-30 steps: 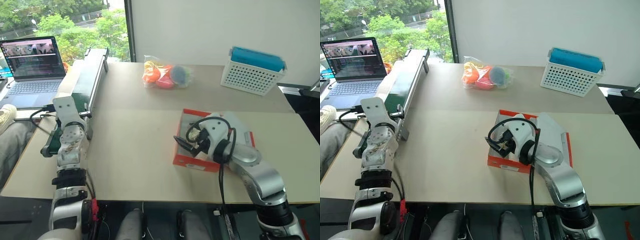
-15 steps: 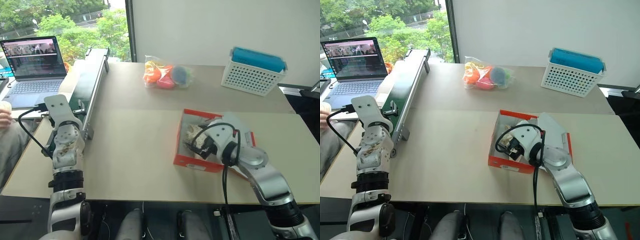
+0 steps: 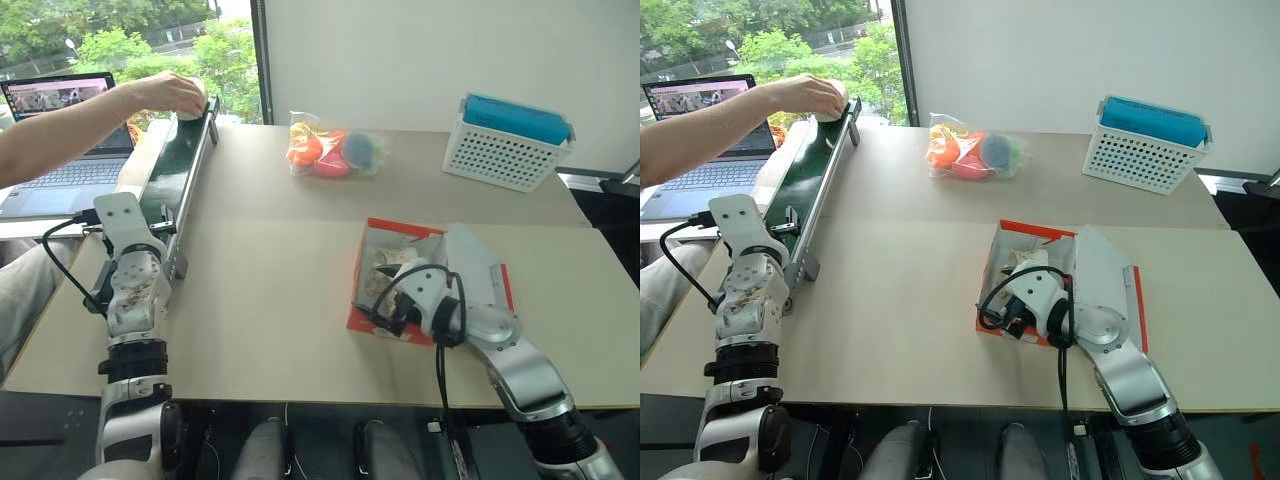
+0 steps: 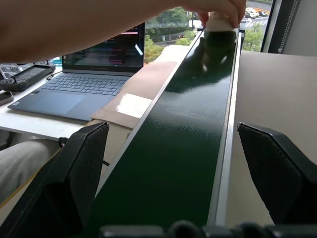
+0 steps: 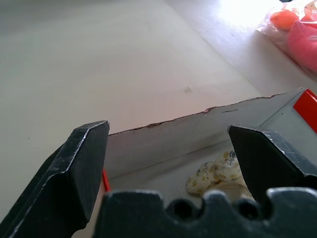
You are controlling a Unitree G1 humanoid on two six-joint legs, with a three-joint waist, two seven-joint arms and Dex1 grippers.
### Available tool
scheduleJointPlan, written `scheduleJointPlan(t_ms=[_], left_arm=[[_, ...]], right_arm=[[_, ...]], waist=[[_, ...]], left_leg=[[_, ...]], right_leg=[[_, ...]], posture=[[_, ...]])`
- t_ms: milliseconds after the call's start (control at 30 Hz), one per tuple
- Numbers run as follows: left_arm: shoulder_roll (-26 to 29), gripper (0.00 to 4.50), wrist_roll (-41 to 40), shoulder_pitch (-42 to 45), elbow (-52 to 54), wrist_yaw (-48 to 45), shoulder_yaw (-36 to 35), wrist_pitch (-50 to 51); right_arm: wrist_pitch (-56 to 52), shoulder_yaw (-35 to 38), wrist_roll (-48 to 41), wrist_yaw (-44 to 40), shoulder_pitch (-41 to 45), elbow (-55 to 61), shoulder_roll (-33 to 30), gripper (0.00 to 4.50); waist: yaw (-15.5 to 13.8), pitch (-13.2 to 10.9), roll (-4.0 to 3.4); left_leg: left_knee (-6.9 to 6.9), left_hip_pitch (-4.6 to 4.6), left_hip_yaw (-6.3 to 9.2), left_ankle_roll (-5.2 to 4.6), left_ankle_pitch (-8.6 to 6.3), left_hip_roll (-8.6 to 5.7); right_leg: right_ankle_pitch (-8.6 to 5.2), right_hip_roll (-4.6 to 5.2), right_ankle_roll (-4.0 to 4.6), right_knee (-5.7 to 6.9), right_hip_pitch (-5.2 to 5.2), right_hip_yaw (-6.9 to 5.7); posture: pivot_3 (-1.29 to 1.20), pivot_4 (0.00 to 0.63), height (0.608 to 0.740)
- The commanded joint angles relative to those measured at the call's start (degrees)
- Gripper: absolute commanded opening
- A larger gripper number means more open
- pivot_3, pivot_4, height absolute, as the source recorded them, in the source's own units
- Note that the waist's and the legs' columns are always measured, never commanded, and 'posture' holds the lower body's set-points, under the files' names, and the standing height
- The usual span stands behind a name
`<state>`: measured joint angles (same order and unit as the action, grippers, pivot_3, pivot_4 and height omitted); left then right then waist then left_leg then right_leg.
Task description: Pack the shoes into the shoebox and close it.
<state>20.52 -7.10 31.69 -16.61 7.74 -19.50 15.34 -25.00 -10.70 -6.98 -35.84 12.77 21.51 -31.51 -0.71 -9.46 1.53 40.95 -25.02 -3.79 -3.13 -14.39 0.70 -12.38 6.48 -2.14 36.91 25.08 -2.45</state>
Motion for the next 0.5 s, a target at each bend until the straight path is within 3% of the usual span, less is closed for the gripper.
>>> scheduleJointPlan(t_ms=[33,500], left_arm=[[0.2,4.47,0.0,0.9,1.7,-0.3,0.2,0.1],[0.9,4.47,0.6,0.9,0.5,-0.6,0.5,1.2]], right_arm=[[-1.0,0.8,0.1,1.1,1.1,1.3,1.1,4.50],[-2.4,0.8,0.6,2.4,1.3,1.3,2.3,4.50]], waist=[[0.0,0.0,0.00],[0.0,0.0,0.00]], left_leg=[[0.00,0.00,0.00,0.00,0.00,0.00],[0.00,0.00,0.00,0.01,0.01,0.00]], right_leg=[[0.00,0.00,0.00,0.03,0.00,0.00],[0.00,-0.01,0.00,0.12,0.00,0.00]], posture=[[0.00,0.150,0.705],[0.00,0.150,0.705]])
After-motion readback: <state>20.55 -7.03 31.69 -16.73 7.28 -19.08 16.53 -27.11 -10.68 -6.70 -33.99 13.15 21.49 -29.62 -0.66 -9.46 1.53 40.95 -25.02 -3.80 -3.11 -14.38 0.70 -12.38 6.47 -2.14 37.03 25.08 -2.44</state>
